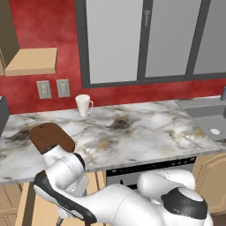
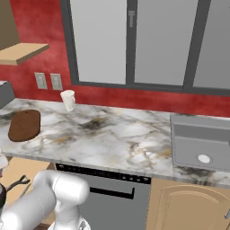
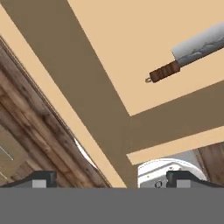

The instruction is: Open the drawer on the left and place the cutting tools on the cutting board.

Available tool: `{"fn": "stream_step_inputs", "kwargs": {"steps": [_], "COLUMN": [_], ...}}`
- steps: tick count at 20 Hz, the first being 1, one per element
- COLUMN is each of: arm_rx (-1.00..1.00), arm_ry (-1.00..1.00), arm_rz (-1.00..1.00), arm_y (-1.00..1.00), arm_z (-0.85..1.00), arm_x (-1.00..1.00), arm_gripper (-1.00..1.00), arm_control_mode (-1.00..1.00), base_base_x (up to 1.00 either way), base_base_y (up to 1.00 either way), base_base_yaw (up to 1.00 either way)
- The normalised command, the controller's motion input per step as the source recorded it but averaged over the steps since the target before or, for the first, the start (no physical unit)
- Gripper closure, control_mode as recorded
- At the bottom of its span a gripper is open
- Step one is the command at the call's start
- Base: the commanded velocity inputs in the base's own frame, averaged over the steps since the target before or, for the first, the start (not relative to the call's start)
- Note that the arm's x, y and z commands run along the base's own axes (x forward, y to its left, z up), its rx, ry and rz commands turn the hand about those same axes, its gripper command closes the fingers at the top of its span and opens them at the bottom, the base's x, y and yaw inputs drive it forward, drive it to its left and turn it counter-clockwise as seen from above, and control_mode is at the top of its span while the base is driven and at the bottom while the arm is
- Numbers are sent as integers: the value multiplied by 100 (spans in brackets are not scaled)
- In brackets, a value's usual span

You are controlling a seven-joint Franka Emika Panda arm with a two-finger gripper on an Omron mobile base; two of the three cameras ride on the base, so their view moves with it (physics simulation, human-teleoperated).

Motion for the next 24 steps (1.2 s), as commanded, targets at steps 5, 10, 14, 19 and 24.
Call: {"fn": "stream_step_inputs", "kwargs": {"steps": [5,10,14,19,24], "arm_rx": [25,0,0,0,0], "arm_ry": [1,0,-9,-11,-6], "arm_rz": [-17,0,-25,-41,-45], "arm_y": [11,1,33,27,1], "arm_z": [0,-1,-22,-14,-6], "arm_x": [27,0,0,0,5], "arm_gripper": [-100,-100,-100,-100,-100], "arm_control_mode": [-100,-100,-100,-100,-100], "base_base_x": [0,0,0,0,0], "base_base_y": [0,0,0,0,0], "base_base_yaw": [0,0,0,0,0]}}
